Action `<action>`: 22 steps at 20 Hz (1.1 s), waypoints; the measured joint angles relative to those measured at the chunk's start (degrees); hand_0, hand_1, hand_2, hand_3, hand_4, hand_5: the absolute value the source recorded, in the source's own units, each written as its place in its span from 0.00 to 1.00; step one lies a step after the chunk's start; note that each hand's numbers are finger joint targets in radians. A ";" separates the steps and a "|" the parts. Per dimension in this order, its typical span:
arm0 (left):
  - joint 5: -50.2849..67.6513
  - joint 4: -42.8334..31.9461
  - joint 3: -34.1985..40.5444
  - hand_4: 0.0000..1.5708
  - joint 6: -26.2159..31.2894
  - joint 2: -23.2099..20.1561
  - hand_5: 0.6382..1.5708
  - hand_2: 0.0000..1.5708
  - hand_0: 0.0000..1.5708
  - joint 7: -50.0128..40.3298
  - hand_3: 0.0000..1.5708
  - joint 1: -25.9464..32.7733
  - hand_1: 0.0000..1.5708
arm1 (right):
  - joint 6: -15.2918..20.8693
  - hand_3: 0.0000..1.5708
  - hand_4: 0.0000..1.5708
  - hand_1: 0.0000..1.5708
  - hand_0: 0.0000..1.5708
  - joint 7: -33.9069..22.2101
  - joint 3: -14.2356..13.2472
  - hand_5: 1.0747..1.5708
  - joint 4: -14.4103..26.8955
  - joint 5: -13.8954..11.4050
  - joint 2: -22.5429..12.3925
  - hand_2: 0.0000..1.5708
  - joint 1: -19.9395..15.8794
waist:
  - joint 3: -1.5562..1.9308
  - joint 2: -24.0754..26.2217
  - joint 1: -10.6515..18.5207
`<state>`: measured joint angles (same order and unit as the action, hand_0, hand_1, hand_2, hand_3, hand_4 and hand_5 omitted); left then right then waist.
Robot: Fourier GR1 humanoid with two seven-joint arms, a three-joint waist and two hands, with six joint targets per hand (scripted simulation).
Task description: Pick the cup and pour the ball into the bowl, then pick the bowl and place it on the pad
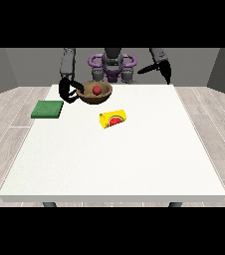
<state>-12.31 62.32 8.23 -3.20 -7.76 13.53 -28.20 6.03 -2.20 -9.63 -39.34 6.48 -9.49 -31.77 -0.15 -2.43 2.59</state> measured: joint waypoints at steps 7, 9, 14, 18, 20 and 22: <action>0.20 1.52 0.06 0.00 -0.54 -0.54 1.00 0.00 0.00 -0.21 0.00 0.69 0.00 | -6.53 1.00 0.68 1.00 1.00 -3.26 -4.39 0.98 -0.30 3.85 -8.45 1.00 -1.08 | 0.13 -1.02 -0.56; 0.06 0.58 0.55 0.00 -1.62 -0.57 1.00 0.00 0.00 1.53 0.00 0.85 0.00 | -8.03 1.00 0.68 1.00 1.00 -3.61 -5.09 0.98 -1.02 4.68 -10.03 1.00 -1.58 | 0.14 -2.17 -1.61; -0.45 -0.21 0.11 0.00 -4.21 0.90 0.99 0.00 0.00 4.37 0.00 0.47 0.00 | -12.16 1.00 0.69 1.00 1.00 -2.94 -7.23 0.98 -0.94 6.91 -13.39 1.00 -1.46 | 0.17 -4.91 -2.45; -1.22 0.74 -0.49 0.00 -6.11 1.55 0.99 0.00 0.00 6.55 0.00 -1.70 0.00 | -16.49 0.92 0.65 1.00 1.00 -1.72 -11.03 0.98 1.54 9.96 -18.32 1.00 -3.07 | 0.18 -10.19 -1.93; -2.22 2.92 -1.86 0.00 -7.15 2.44 0.99 0.00 0.00 6.70 0.00 -2.85 0.00 | -18.57 0.89 0.66 1.00 1.00 0.43 -13.27 0.98 3.84 11.30 -20.98 1.00 -3.91 | 0.22 -13.65 -0.74; -3.14 5.33 -3.13 0.00 -8.03 3.18 0.99 0.00 0.00 6.66 0.00 -2.91 0.00 | -20.85 0.86 0.64 1.00 1.00 2.94 -14.87 0.99 6.12 11.90 -23.70 1.00 -3.88 | 0.23 -16.43 0.13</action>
<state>-15.45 67.65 5.10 -11.23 -4.58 20.19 -31.11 -14.82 0.74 -24.50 -33.21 18.39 -33.19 -35.65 0.08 -18.86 2.71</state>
